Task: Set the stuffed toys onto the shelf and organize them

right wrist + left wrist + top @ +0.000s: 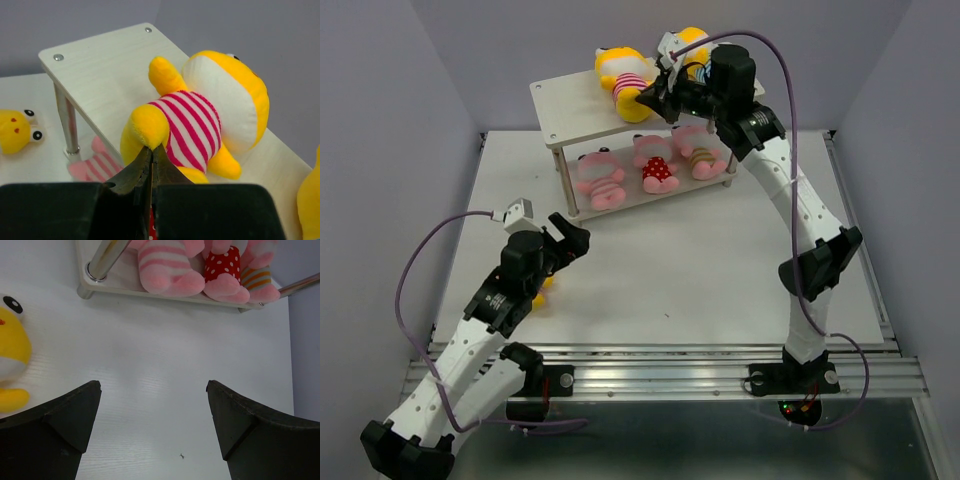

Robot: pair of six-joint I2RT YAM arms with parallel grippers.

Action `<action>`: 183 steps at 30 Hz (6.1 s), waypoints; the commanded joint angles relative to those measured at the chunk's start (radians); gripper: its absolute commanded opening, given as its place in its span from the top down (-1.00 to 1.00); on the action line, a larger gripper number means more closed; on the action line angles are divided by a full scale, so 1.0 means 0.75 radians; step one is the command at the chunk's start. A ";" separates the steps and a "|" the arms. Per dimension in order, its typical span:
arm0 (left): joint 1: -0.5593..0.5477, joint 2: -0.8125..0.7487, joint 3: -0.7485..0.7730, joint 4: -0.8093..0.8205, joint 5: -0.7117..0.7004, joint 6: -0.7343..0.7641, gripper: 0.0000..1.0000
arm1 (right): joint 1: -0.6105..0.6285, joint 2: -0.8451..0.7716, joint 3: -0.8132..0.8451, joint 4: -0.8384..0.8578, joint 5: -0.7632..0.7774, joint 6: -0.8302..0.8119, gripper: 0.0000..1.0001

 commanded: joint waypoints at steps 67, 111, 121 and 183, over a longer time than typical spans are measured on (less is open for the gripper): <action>0.005 0.001 0.018 -0.040 -0.061 -0.038 -0.98 | 0.035 -0.331 -0.424 0.298 0.624 0.245 0.99; 0.005 -0.034 0.032 -0.091 -0.094 -0.054 -0.98 | 0.063 -0.427 -0.507 0.330 0.553 0.228 -0.12; 0.005 -0.052 0.075 -0.208 -0.128 -0.108 -0.98 | 0.063 -0.520 -0.532 0.339 0.424 0.275 -0.51; 0.455 0.313 -0.101 -0.054 -0.045 -0.177 1.00 | 0.063 -1.377 -2.144 0.584 0.422 0.938 -1.00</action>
